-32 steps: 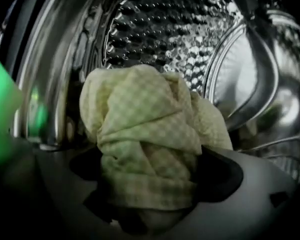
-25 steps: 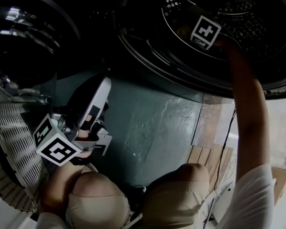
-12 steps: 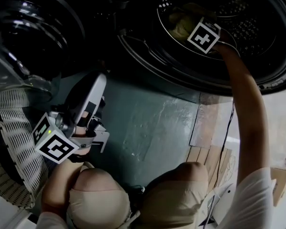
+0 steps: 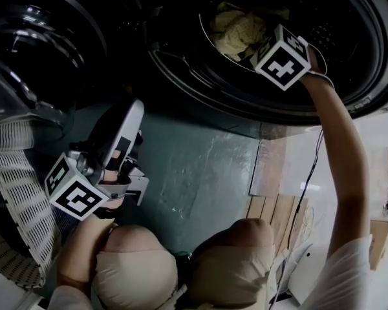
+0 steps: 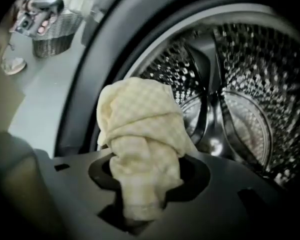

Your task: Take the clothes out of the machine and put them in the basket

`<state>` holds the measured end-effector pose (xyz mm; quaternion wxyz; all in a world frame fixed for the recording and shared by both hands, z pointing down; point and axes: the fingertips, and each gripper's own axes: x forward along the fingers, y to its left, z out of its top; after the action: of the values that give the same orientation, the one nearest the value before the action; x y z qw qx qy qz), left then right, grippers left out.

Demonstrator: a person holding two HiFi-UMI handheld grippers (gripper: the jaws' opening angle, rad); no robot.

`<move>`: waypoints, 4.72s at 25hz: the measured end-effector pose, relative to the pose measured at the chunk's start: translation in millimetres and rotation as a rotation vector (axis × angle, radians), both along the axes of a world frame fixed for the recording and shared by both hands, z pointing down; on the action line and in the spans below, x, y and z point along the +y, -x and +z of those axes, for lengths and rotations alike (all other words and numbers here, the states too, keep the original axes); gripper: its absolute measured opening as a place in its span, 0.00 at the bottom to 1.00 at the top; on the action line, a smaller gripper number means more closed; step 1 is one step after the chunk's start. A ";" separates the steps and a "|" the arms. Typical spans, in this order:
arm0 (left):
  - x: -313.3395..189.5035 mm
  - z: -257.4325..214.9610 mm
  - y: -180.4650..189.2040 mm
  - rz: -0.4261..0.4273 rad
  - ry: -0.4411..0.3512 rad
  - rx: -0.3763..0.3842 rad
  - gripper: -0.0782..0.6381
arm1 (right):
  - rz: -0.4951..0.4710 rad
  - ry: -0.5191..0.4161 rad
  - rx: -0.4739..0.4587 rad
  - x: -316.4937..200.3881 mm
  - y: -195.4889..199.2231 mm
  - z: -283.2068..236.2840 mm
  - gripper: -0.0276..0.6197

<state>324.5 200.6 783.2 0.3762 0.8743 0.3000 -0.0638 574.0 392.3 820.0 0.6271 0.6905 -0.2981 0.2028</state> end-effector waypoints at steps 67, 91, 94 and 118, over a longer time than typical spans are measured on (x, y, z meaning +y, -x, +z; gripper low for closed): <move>-281.5 -507.3 443.5 -1.133 0.099 -0.312 0.13 | -0.609 -0.118 -0.537 -325.3 488.5 -433.6 0.39; -344.2 -428.9 474.4 -1.557 0.235 -0.403 0.13 | -1.194 0.156 -0.705 -484.8 586.4 -241.5 0.40; -346.4 -413.3 478.6 -1.575 0.241 -0.412 0.13 | -1.207 0.212 -0.694 -487.6 586.3 -200.9 0.40; -330.6 -263.3 505.0 -1.620 0.387 -0.534 0.13 | -1.320 0.521 -0.557 -520.0 606.0 65.9 0.51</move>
<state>-180.5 -130.0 519.9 0.4145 0.7251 -0.5279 -0.1543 -32.0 -127.7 885.9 0.6624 0.1222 -0.7389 0.0165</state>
